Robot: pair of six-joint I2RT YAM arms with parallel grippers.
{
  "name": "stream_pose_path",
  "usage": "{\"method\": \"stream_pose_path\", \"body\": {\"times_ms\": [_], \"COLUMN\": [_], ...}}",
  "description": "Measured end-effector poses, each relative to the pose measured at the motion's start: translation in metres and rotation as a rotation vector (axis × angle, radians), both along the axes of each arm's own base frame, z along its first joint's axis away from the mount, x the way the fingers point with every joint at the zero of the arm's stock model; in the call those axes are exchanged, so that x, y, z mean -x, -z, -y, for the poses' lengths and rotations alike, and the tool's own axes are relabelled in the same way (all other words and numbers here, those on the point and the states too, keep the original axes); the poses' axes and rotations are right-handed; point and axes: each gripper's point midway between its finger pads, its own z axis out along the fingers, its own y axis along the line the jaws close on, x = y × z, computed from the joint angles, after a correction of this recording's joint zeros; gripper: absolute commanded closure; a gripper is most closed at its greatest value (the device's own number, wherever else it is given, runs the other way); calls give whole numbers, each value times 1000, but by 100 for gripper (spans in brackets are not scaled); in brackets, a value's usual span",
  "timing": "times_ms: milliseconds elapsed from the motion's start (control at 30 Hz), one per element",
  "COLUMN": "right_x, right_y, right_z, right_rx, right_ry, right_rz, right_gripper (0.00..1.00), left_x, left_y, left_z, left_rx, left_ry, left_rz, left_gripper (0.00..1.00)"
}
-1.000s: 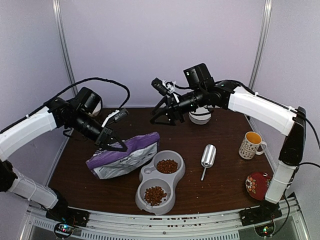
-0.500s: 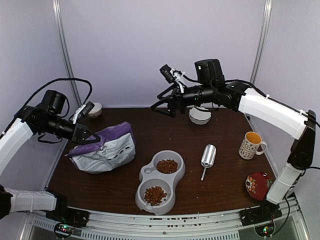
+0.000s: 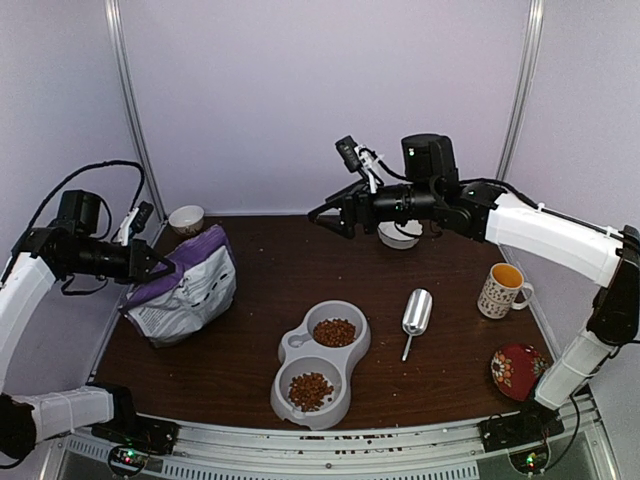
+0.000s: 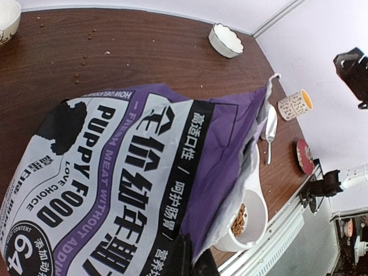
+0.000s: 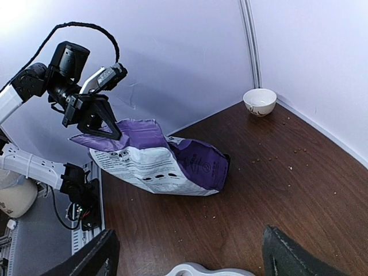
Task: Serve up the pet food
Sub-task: Place the pet food bag in the corner of the board.
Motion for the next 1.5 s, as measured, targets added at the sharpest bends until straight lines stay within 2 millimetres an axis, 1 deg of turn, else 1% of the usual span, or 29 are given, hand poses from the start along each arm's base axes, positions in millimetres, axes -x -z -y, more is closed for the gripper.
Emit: {"method": "stream_pose_path", "body": {"times_ms": [133,267,700,833,1067,1200,1333,1433,1500], "right_x": [-1,-1,2,1,1,2,1,0,0], "right_y": [13,22,22,23,27,28,30,31,34], "right_z": [-1,-1,-4,-4,-6,-7,-6,-5,-4], "right_rx": [-12,-24,-48,-49,-42,-39,-32,-24,-13], "right_ry": [13,24,29,30,29,29,33,40,48], "right_rz": [-60,-108,-149,-157,-164,-165,-168,-165,-164], "right_gripper": [11,11,10,9,9,8,8,7,5], "left_x": [-9,-17,-51,-56,-56,-56,-55,-54,-54], "left_y": [1,-1,-9,-9,-9,-11,-12,-12,-12], "left_z": [-8,-19,-70,-79,-81,-83,-86,-88,-88], "left_rx": [28,40,9,1,-7,-22,-34,-39,-42], "left_ry": [-59,-137,-383,-418,-426,-438,-451,-457,-459], "left_rz": [-1,12,78,96,108,123,132,130,130], "left_gripper": [100,100,100,100,90,79,74,67,59]}}
